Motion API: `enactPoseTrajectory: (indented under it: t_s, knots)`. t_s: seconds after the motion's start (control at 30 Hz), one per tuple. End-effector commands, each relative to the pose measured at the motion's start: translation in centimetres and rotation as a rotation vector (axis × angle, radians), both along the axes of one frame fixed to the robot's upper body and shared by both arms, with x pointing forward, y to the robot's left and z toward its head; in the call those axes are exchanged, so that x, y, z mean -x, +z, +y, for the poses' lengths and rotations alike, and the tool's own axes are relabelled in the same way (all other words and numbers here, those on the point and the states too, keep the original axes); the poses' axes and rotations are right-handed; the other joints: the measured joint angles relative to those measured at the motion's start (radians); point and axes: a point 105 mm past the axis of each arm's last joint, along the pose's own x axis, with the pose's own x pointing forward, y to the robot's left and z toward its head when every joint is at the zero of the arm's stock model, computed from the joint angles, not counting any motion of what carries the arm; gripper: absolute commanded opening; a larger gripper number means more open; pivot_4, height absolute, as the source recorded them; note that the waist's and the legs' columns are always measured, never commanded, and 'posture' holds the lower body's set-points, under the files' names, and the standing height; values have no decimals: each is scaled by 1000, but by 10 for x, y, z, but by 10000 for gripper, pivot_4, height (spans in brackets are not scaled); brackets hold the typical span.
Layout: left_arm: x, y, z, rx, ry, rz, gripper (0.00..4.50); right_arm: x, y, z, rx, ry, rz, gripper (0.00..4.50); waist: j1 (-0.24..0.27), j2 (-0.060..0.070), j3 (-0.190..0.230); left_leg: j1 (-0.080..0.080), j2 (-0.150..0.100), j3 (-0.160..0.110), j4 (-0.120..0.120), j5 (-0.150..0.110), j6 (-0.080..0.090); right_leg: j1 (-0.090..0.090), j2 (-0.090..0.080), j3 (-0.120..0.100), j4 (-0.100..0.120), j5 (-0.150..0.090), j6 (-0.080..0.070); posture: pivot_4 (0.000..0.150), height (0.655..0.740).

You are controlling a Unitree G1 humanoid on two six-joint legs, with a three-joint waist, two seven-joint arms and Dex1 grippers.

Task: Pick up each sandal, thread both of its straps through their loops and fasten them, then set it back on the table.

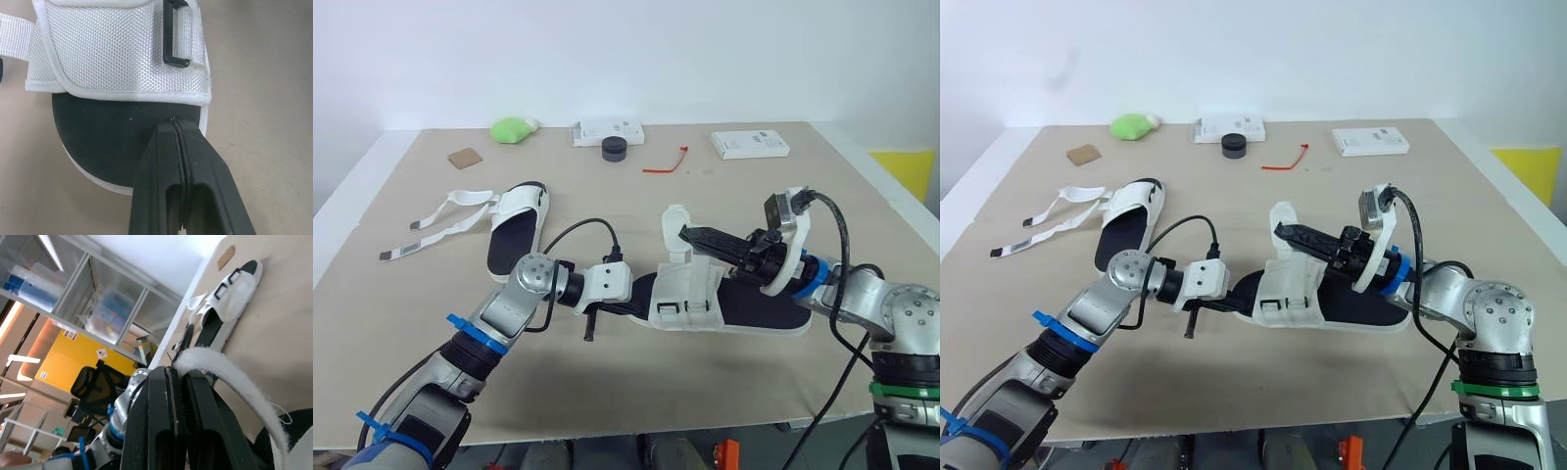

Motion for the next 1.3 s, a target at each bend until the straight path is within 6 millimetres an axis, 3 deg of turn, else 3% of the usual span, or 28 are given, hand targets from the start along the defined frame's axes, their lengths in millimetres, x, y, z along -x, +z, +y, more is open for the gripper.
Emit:
enactPoseTrajectory:
  t_s: [0.03,0.53,0.67,0.8,0.87,0.9,1.0,1.03,1.1,1.3]
  knots:
    - [4,-28,8,-90,32,78,0,-19,-8,-9,-7,-106,23,447,0,0,0,0,0,0,0,0,0,0,0,0,0,0,0,1500,7400]
    - [4,-27,9,-86,42,75,0,-56,-70,-54,-12,-420,280,447,-1,0,-1,1,0,0,0,0,0,1,1,0,0,0,0,1500,7400]
    - [4,-26,9,-86,45,76,0,-54,-96,-56,98,-481,320,447,-1,-2,-3,2,0,0,0,1,1,2,1,1,0,1,0,1500,7400]
    - [5,-26,9,-86,46,76,0,-51,-103,-55,117,-501,313,447,-2,-5,-9,4,0,-1,0,2,3,4,1,2,-1,1,0,1500,7400]
    - [4,-26,9,-86,46,74,0,-49,-102,-54,107,-492,307,8267,-2,-5,-9,6,0,-1,0,2,3,6,1,2,-2,1,0,1500,7400]
    - [4,-26,9,-86,45,74,0,-48,-99,-52,97,-480,291,9290,-2,-5,-9,6,1,-1,0,2,3,6,0,2,-3,1,0,1500,7400]
    - [4,-26,9,-87,45,73,0,-43,-92,-45,97,-425,253,25364,-1,-3,-10,4,0,0,-1,2,3,8,-2,1,-8,1,0,1500,7400]
    - [4,-26,9,-87,45,73,0,-41,-90,-43,99,-404,248,27975,-1,-3,-10,3,0,1,-2,2,3,8,-2,1,-9,2,-1,1500,7400]
    - [4,-26,8,-87,43,72,0,-38,-79,-39,74,-361,215,37843,-1,-1,-11,3,-1,2,-3,1,2,8,-3,2,-10,2,0,1500,7400]
    - [4,-25,8,-87,40,71,0,-28,-35,-41,6,-267,54,37843,-1,4,-8,0,-1,1,-4,-3,7,8,-1,2,-13,-1,1,1500,7400]
